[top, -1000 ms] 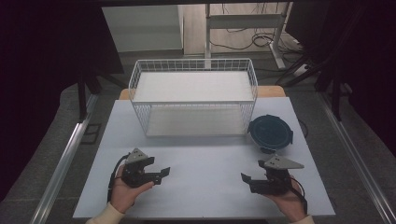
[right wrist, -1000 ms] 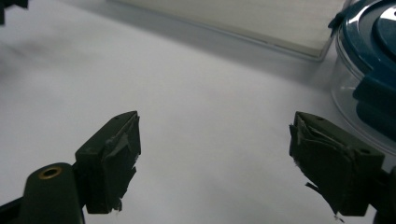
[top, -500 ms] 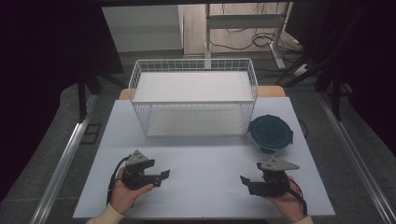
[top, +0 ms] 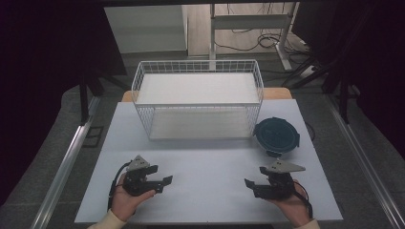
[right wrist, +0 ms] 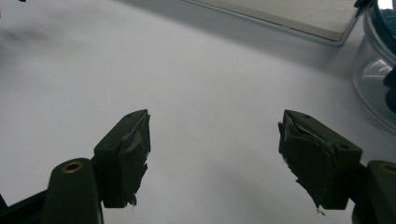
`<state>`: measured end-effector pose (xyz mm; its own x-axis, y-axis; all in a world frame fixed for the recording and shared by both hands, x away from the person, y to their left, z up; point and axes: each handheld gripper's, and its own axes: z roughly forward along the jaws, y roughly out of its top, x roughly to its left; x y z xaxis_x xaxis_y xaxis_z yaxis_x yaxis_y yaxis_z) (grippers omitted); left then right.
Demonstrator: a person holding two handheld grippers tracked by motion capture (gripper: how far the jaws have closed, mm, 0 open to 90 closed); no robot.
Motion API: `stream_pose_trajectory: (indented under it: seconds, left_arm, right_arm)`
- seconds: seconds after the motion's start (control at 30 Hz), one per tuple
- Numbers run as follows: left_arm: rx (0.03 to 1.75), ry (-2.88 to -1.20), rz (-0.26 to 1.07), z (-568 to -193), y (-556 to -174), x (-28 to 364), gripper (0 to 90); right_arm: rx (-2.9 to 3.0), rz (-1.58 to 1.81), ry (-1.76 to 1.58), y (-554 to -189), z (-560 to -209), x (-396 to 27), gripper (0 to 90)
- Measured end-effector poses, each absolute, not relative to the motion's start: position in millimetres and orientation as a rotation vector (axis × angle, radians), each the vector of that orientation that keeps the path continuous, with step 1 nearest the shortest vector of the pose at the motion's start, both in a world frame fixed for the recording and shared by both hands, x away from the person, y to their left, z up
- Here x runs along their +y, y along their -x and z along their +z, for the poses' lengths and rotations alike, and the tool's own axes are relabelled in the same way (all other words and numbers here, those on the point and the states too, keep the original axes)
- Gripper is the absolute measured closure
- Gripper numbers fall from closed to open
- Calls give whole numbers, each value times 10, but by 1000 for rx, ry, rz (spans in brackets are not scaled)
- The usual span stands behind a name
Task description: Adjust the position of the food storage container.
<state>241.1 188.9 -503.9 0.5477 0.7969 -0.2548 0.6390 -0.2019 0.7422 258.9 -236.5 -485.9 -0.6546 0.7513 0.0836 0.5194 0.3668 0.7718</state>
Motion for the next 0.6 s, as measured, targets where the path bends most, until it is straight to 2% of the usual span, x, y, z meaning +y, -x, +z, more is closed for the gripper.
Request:
stream_pose_trajectory:
  seconds: [0.37,0.47,0.6]
  left_arm:
    - [1180,-1918,242,-5076,-2419,1948,233]
    - [1169,-1921,218,-5088,-2403,1958,233]
    - [1160,-1919,203,-5097,-2405,1958,234]
  right_arm:
    - [2344,1169,-1148,-2631,-4811,-2393,279]
    - [2327,1182,-1170,-2684,-4717,-2410,329]
    - [2304,1189,-1185,-2726,-4615,-2428,345]
